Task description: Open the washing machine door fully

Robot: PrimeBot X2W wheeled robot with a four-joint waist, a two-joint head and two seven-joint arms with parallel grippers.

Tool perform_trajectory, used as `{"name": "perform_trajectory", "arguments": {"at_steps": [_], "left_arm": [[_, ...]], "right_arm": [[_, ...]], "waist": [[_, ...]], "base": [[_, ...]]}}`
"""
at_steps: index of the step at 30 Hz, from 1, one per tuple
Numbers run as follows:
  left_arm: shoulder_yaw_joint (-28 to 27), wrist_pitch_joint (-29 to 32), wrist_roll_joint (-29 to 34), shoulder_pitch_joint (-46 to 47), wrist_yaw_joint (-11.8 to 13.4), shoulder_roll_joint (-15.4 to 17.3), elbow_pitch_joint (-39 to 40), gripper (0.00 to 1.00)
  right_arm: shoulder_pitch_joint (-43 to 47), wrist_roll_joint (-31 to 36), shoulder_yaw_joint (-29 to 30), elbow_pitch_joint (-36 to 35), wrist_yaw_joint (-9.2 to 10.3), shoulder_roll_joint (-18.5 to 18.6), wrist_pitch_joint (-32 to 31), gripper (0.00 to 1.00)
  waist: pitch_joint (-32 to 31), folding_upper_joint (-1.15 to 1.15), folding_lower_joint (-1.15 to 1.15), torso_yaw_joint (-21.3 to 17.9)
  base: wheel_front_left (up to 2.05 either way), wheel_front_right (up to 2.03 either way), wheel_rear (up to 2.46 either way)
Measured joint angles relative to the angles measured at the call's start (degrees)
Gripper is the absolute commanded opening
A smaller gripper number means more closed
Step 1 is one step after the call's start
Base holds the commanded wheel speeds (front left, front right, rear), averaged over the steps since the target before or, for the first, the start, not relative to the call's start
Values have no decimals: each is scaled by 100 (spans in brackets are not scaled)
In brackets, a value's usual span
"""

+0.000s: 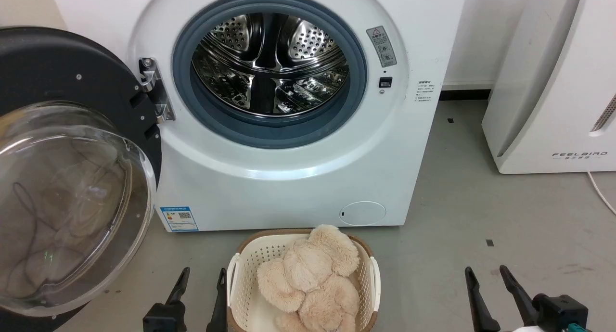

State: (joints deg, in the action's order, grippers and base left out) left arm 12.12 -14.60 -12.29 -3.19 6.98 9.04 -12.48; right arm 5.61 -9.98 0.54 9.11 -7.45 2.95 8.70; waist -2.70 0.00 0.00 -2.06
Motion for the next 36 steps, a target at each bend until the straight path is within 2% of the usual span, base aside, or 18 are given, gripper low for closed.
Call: {"name": "perform_trajectory", "arguments": {"at_steps": [5,6,36], "left_arm": [[22,0,-7,0,0,2,-20,100],[22,0,-9,1,0,2,-22,0],[-202,293,212,-5,-114,-103,201,0]], "right_arm": [[0,-19,-34,3,0,0,5,100],[0,-19,-38,4,0,0,7,0],[-25,147,-38,-149,0,0,-164,0]], "waist": [[3,0,0,-7],[3,0,0,-4],[58,0,0,39]], "base": [[0,0,0],[0,0,0],[0,0,0]]}}
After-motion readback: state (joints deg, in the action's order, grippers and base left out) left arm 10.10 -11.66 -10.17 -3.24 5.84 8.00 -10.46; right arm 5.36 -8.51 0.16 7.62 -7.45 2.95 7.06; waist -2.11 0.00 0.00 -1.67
